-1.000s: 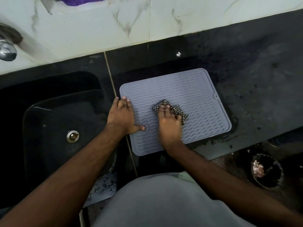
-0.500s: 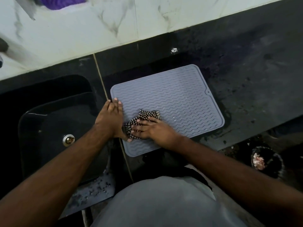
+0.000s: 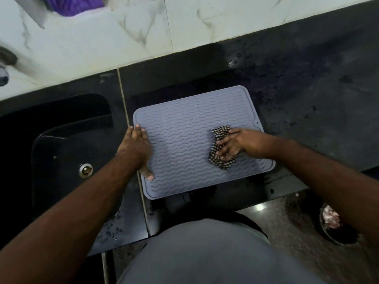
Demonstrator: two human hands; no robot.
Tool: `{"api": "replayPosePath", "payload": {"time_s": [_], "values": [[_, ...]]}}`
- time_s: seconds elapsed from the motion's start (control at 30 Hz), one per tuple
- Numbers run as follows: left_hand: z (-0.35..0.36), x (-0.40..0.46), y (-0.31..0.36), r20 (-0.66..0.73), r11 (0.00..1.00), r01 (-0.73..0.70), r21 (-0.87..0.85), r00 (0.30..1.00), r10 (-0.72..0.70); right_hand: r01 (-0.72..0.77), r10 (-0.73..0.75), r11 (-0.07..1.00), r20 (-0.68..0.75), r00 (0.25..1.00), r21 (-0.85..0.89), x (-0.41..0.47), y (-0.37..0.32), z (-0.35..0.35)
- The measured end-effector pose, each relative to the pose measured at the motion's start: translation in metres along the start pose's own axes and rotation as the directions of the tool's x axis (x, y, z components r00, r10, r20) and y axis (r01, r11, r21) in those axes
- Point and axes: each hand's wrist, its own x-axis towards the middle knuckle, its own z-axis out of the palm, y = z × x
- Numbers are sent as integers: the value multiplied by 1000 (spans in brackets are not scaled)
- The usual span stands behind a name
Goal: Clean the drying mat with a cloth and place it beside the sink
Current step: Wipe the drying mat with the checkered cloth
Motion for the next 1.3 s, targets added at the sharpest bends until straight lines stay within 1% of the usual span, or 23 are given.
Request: {"api": "replayPosePath", "payload": {"time_s": [0.07, 0.1, 0.17, 0.2, 0.3, 0.4, 0.47, 0.6, 0.67, 0.77, 0.87, 0.9, 0.93, 0.97, 1.0, 1.03, 1.07, 1.1, 1.13, 1.17, 1.23, 1.27, 1.3], "values": [[0, -2, 0, -16, 1000, 3, -4, 1000, -3, -29, 30, 998, -20, 999, 51, -15, 5, -9], [0, -3, -1, -27, 1000, 4, -11, 1000, -4, -47, 53, 994, -62, 997, 95, -20, 7, -14], [1, -5, -1, -43, 1000, -2, -31, 999, 1, -104, 142, 977, -200, 969, 186, -30, 5, -19], [2, -6, -2, -49, 999, -7, -41, 999, 5, -142, 209, 961, -289, 934, 238, -33, 2, -20], [6, -8, -6, -63, 997, -21, -70, 998, 17, -237, 437, 880, -502, 747, 412, -36, -19, -14], [7, -6, -7, -66, 997, -35, -68, 997, 31, -271, 576, 808, -609, 544, 523, -31, -44, -1], [7, -4, -7, -71, 996, -47, -70, 997, 42, -261, 655, 747, -610, 446, 612, -25, -61, 10], [15, -8, -13, -147, 994, -71, -85, 988, 58, -160, 810, 559, -494, 316, 814, -8, -86, 36], [24, -10, -17, -212, 990, -87, -108, 975, 62, -127, 863, 486, -453, 222, 865, 0, -94, 44], [40, -15, -19, -317, 978, -127, -166, 946, 69, -140, 864, 502, -502, 36, 853, 6, -100, 44], [65, -24, -17, -422, 941, -200, -274, 904, 70, -241, 806, 549, -583, -101, 800, 8, -101, 40], [73, -27, -14, -449, 928, -218, -302, 891, 63, -314, 773, 564, -623, -125, 763, 9, -99, 40], [82, -31, -10, -473, 919, -229, -321, 879, 54, -415, 741, 568, -661, -118, 710, 11, -98, 41], [90, -35, -5, -491, 912, -232, -338, 870, 40, -534, 730, 552, -681, -64, 641, 15, -96, 44], [97, -39, 0, -504, 906, -230, -355, 863, 21, -631, 746, 527, -665, 23, 569, 20, -95, 48], [102, -42, 5, -514, 904, -223, -366, 858, 4, -691, 787, 503, -606, 118, 520, 26, -95, 54], [106, -44, 9, -521, 904, -217, -368, 854, -7, -726, 828, 478, -528, 186, 495, 32, -95, 61], [109, -45, 12, -528, 908, -213, -362, 849, -11, -741, 850, 458, -487, 202, 491, 36, -95, 69], [110, -44, 13, -536, 910, -215, -355, 844, -9, -738, 851, 443, -498, 168, 509, 40, -96, 75], [111, -43, 13, -542, 910, -221, -352, 840, -6, -711, 835, 438, -542, 95, 550, 41, -98, 81], [110, -41, 9, -547, 904, -243, -351, 837, 13, -620, 813, 403, -575, -96, 673, 38, -99, 84], [110, -40, 7, -546, 902, -252, -349, 837, 22, -586, 827, 367, -542, -151, 723, 36, -98, 82], [109, -39, 6, -545, 903, -257, -345, 838, 30, -580, 854, 324, -495, -161, 748, 33, -97, 79]]}}
